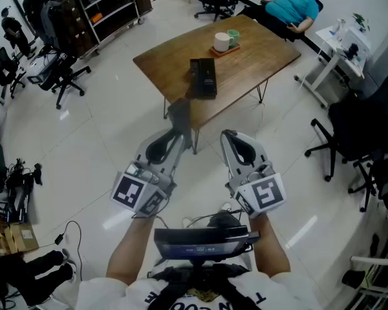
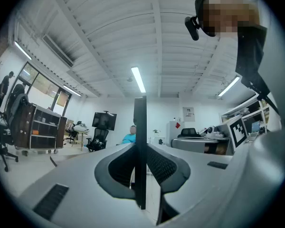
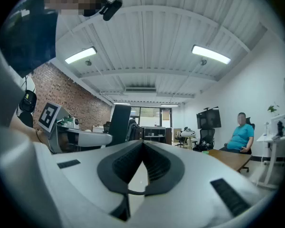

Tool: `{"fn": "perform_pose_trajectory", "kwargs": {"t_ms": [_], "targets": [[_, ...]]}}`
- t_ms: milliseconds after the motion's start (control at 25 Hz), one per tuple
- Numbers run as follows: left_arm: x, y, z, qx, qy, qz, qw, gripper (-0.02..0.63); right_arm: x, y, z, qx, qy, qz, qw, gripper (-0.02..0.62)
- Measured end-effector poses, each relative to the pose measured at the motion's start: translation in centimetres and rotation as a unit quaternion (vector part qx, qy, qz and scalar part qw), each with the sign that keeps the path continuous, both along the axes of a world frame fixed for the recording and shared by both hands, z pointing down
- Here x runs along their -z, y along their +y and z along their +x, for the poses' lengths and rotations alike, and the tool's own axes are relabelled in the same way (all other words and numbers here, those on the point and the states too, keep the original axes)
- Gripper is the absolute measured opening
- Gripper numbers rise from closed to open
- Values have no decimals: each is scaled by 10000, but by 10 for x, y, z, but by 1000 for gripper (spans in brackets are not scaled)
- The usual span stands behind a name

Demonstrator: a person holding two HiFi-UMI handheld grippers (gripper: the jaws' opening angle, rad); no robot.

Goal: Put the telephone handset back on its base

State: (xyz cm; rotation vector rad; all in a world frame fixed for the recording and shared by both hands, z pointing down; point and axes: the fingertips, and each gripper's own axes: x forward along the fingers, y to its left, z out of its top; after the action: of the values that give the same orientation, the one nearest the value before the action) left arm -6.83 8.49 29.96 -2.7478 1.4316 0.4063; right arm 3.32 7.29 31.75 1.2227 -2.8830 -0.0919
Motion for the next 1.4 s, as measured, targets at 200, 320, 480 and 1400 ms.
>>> {"fn": "perform_pose_trajectory", "kwargs": {"t_ms": [200,320,480,1400], "targets": [[-6,-24,-1,16,136,-189,9997,63,-3,-24,-1,30,-17,9,10000,3],[-6,-51,2,23,144,-180,9997,63,-4,-52,-1,91,-17,36,10000,3],[-8,-92,3,82,231,-196,9995,62,-5,-94,0,223,29,126,9997,3],[-46,-237,6,-107,599,-924,9939,61,-12,-246,-9,788,11,-134,9968,3]]}}
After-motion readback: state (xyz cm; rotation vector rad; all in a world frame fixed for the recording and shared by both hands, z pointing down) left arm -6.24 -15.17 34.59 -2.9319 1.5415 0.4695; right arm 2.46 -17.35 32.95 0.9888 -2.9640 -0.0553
